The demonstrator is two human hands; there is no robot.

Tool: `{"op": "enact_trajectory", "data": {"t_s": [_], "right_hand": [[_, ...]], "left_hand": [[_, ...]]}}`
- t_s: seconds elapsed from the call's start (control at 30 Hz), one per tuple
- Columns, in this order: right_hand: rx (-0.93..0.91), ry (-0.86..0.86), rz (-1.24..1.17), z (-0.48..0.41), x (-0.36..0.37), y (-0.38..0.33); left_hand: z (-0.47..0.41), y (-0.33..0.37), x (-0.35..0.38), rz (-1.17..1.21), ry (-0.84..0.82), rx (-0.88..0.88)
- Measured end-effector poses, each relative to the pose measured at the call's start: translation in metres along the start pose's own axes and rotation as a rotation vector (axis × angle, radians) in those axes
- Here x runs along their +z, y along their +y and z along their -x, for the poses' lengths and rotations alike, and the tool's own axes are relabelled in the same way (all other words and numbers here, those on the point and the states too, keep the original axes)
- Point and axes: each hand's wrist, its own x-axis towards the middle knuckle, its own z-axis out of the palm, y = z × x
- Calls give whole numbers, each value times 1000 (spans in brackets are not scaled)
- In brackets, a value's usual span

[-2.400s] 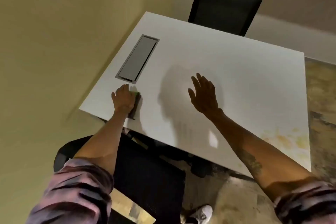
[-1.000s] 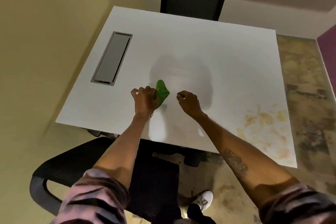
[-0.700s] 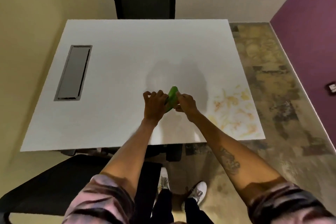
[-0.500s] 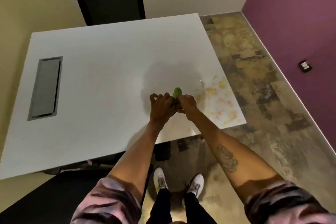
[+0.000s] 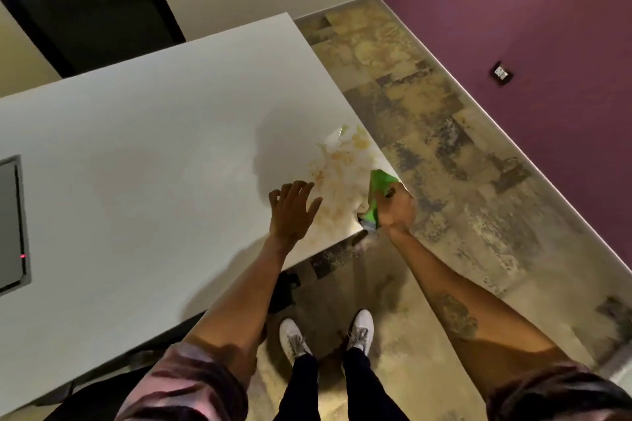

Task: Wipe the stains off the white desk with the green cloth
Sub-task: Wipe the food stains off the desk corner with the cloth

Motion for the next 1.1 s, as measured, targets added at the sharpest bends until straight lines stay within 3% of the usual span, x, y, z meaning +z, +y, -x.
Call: {"op": "enact_trajectory", "data": {"t_s": [0.23, 0.43, 0.6, 0.8, 1.03, 1.1], "right_hand": [[133, 111, 116, -33, -8, 50], [165, 125, 115, -60, 28, 45], [106, 95, 87, -86, 59, 39], [-112, 99, 116, -96, 70, 51], [-124, 213, 277, -110, 106, 64], [-89, 218, 229, -109, 116, 70]], "left_hand": [[4, -58, 16, -12, -124, -261], [5, -88, 35, -3, -164, -363], [0, -100, 53, 17, -193, -357], [-6, -107, 64, -29, -145, -313], [-48, -107, 88, 22, -127, -312], [-52, -112, 92, 29, -112, -276]]}}
